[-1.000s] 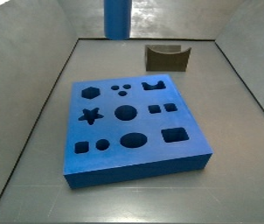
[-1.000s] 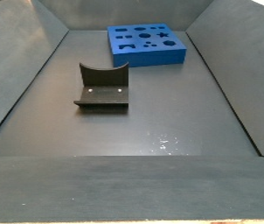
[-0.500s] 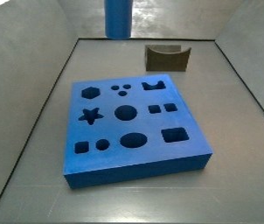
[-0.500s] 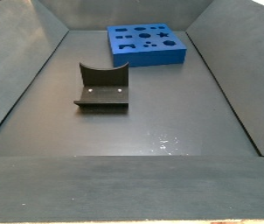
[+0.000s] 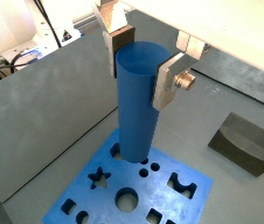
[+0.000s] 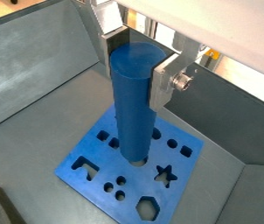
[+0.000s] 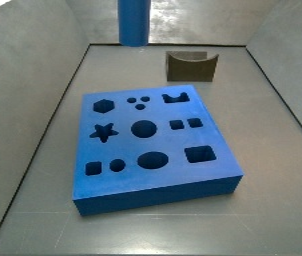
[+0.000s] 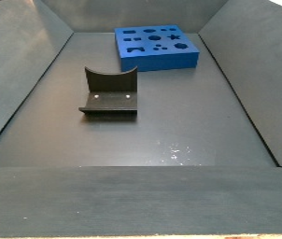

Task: Pick up the round object. Move up. Move to above the board. Insert the round object.
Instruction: Insert the round object.

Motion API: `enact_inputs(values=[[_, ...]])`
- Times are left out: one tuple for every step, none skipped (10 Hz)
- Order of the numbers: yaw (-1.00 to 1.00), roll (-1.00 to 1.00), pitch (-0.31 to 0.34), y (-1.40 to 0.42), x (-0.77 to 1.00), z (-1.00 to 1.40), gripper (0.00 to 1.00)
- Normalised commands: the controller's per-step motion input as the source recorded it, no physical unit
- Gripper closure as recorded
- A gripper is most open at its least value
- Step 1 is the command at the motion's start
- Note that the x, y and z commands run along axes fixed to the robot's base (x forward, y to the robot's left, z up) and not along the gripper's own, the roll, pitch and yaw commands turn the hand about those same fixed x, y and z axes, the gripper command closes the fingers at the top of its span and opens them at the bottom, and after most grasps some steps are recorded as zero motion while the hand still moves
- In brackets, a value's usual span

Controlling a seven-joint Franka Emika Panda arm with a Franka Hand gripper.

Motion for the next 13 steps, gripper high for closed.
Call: enact_inputs(values=[[0.04,0.24,0.537,-0.25,0.32,0.51,1.0],[0.05,0.18,0.454,-0.22,0.24,0.43,1.0],[0.02,0.12,-0.211,-0.19,0.0,-0.34,1.0],[0.13,0.1,-0.391,-0.14,-0.07,-0.86,1.0],[0.17,0.0,-0.197,-0.24,-0.13,-1.0,1.0],[0.16,0.0,-0.131,-0.25,-0.03,-1.0,1.0],[0.17,0.0,-0.211,-0.28,0.0,-0.99,1.0],[0.24,-0.07,-0.251,-0.29,0.27,-0.93,1.0],[0.24,-0.44,-0.151,-0.03,0.81,-0.79,1.0],[0.13,-0.44,-0.06,-0.01,0.98,-0.74,1.0],[0.19,-0.21,0.0,0.06,0.7,-0.81,1.0],[0.0,-0.04,-0.291,-0.06,-0.01,-0.07,1.0],[0.05,0.0,0.0,-0.03,0.0,0.0,1.0]])
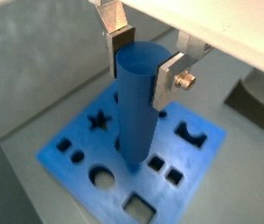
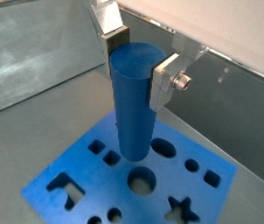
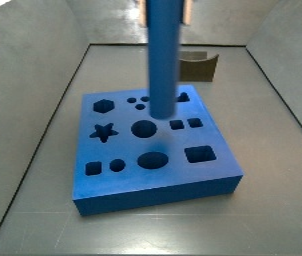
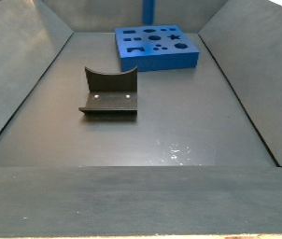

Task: Pick up the round object. Move up. Move to above the board. Insert the round object.
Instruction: Insert the round object.

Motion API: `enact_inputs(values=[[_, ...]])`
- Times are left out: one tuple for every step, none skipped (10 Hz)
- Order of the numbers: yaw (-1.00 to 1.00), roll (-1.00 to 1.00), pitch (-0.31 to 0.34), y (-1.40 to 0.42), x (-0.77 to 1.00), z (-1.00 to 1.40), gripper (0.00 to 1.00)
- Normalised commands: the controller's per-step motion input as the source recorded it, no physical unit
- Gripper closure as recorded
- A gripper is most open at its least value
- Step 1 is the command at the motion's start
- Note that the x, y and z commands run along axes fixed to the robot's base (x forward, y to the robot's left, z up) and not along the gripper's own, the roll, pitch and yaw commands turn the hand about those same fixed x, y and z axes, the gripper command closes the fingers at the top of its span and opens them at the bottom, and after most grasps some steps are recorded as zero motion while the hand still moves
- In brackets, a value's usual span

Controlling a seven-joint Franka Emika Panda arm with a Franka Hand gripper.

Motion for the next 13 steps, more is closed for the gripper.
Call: enact_inputs(values=[[0.18,0.44,0.0,0.0,-0.11,-0.34,1.0],[0.2,0.99,0.023,0.0,-0.25,-0.31,1.0],[0.17,0.79,0.123,-0.06,-0.1,-0.11,1.0],[0.0,0.0,0.0,0.0,0.0,-0.06,1.0],[0.0,0.31,-0.086,-0.12,-0.07,-0.49,1.0],[0.0,0.0,-0.18,-0.01,0.0,-0.16,1.0],[0.0,0.0,0.0,0.0,0.0,-0.04,1.0],[0.0,-0.21,-0.411,-0.19,-0.15,-0.43,1.0],[0.0,-0.35,-0.391,-0.09,-0.1,-0.27,1.0],[0.01,0.0,0.0,0.0,0.0,0.0,1.0],[0.0,0.02,0.0,0.0,-0.04,0.0,1.0],[-0.03,0.23,0.109,0.07,-0.42,-0.19,1.0],[0.0,0.27,0.171,0.0,-0.25,-0.09,1.0]])
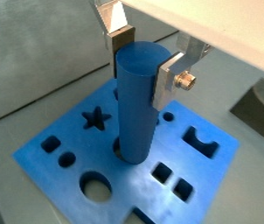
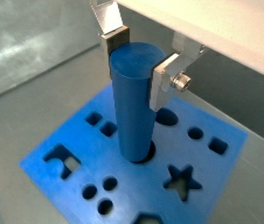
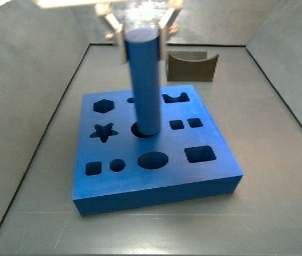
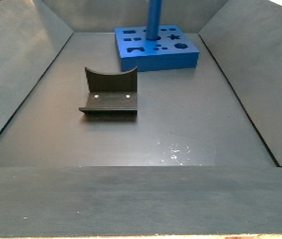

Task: Pick up the round object. Move up. Move to above the board. Insert the round object.
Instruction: Insert the round object.

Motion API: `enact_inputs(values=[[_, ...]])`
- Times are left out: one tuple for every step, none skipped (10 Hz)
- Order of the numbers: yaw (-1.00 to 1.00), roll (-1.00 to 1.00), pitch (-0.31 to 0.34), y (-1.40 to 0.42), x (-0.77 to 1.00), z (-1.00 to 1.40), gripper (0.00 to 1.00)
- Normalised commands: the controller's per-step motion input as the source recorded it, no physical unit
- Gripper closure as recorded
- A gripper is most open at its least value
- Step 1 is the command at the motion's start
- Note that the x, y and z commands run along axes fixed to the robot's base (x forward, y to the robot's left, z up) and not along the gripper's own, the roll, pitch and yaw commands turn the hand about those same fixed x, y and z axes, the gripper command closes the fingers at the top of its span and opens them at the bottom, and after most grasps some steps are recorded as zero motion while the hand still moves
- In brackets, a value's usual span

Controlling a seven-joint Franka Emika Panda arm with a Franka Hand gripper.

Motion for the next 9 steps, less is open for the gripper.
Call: enact_inputs(values=[[0.0,0.01,0.0,0.0,0.0,0.0,1.0],[0.01,0.13,0.18,0.0,-0.09,-0.15,1.0],[0.08,0.0,0.0,-0.07,-0.05,-0.6,1.0],[0.0,-0.18,-0.151,-0.11,0.07,-0.33,1.0],[0.0,0.0,0.0,0.0,0.02,0.0,1.0],[0.0,0.0,0.0,-0.03,0.07,0.0,1.0],[0.0,0.06,0.054,0.0,0.0,0.01,1.0],[0.0,0.05,0.0,0.0,0.0,-0.12,1.0],[0.0,0.31,-0.063,0.0,-0.05,-1.0,1.0]])
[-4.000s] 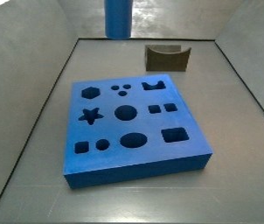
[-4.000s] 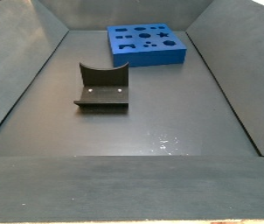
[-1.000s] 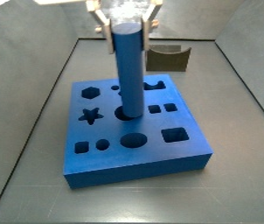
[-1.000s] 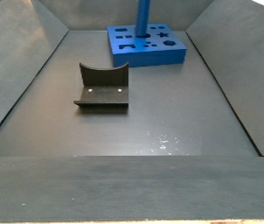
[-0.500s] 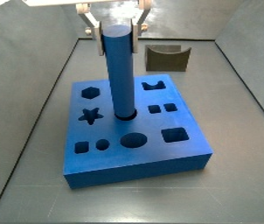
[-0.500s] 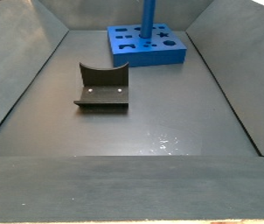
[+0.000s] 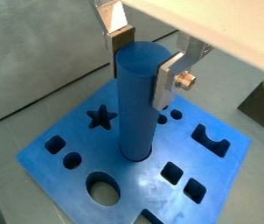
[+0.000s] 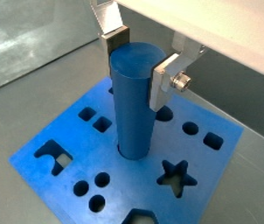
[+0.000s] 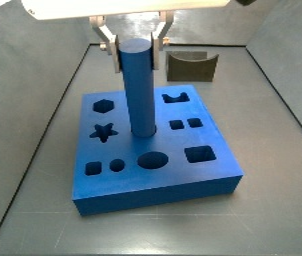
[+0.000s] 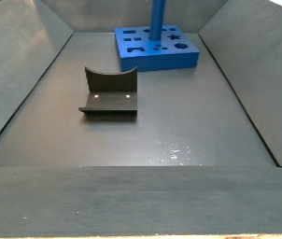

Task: Pick up the round object. Move up. Move to above the board. Insert the round object.
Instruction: Insert the round object.

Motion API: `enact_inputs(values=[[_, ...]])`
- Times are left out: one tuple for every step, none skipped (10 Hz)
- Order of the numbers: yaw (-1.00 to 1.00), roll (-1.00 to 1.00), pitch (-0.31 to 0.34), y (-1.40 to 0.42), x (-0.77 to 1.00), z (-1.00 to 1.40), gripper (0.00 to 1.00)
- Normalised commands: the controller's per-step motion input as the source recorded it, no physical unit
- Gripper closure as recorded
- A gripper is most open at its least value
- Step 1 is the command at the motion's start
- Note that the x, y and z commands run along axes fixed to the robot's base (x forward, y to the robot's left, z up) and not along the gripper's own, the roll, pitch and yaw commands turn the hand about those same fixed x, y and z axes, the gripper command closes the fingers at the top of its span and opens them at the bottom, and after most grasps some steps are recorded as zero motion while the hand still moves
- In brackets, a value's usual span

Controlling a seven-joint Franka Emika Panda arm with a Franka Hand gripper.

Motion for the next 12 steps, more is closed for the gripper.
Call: enact_inputs(values=[[-0.16,0.02,0.0,0.0,0.0,-1.0,1.0],[-0.23,0.0,0.0,0.0,0.0,-1.0,1.0],[-0.23,0.0,0.0,-0.05,0.04,-1.0,1.0],[-0.19,0.0,0.0,-0.09,0.15,-1.0,1.0],[-0.16,0.0,0.0,-0.11,0.19,-1.0,1.0],[-0.12,0.0,0.0,-0.11,0.26,-1.0,1.0],[-0.11,0.0,0.0,-0.12,0.28,-1.0,1.0],[-0.09,0.0,0.0,-0.13,0.31,-1.0,1.0],[-0.07,-0.11,0.0,-0.07,0.32,-1.0,1.0],[0.0,-0.11,-0.023,0.0,0.0,-0.04,1.0],[0.0,0.01,0.0,0.0,0.0,0.0,1.0],[0.0,0.01,-0.037,0.0,0.0,-0.06,1.0]])
